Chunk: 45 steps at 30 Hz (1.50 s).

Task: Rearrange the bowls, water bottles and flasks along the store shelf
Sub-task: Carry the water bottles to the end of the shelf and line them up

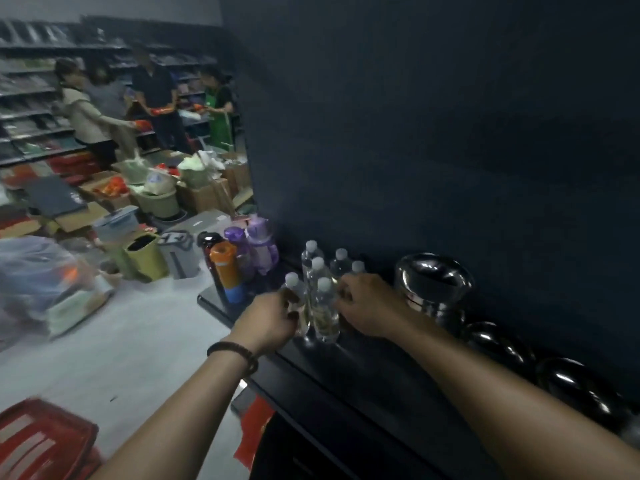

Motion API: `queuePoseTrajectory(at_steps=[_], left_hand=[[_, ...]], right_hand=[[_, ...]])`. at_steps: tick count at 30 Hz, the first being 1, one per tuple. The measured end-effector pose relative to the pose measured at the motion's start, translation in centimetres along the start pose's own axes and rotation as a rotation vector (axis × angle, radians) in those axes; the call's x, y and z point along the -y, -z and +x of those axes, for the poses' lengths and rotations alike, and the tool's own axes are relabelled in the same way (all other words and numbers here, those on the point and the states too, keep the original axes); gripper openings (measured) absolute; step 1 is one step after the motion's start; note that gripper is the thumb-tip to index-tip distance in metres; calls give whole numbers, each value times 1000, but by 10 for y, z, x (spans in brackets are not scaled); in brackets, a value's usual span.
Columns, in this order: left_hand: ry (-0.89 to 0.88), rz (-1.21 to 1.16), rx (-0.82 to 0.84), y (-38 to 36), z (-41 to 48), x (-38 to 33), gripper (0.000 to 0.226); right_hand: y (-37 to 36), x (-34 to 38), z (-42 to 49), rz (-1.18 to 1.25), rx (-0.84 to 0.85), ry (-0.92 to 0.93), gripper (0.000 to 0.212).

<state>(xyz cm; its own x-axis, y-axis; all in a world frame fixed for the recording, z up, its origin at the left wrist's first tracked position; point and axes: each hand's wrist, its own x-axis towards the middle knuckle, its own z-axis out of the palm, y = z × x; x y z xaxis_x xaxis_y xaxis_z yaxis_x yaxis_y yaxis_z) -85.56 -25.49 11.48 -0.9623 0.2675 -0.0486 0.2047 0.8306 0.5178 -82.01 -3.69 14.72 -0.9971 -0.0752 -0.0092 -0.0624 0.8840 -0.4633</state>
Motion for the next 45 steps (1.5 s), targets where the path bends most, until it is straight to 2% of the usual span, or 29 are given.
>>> queuePoseTrajectory(at_steps=[4,9,13,18,23,27,30,35,40,45], left_hand=[[-96,-42,-21,22,73,38,32],[-102,-57,49,23,145,79,33],[-98,-87,100,14,183,106,33],[-88,-154,163,3,195,118,46],[-84,-160,173,4,201,129,60],[-92,-162,134,7,200,135,43],[-105,-192,81,7,198,141,43],[-160,-234,-25,17,191,136,28],[-326,-350,-165,40,177,104,39],[-411,-426,-211,67,155,49,51]], right_hand=[[-14,15,108,-25,-39,-110,17],[-32,16,217,-66,-25,-206,23],[-50,9,271,-157,29,-248,33],[-72,-2,304,-342,89,-282,22],[-80,-10,314,-346,104,-292,15],[-83,-11,313,-363,85,-258,9],[-76,-5,309,-367,72,-220,9],[-30,20,295,-317,-39,-119,9],[36,61,254,-176,-137,-64,17],[91,96,188,-146,-200,-4,10]])
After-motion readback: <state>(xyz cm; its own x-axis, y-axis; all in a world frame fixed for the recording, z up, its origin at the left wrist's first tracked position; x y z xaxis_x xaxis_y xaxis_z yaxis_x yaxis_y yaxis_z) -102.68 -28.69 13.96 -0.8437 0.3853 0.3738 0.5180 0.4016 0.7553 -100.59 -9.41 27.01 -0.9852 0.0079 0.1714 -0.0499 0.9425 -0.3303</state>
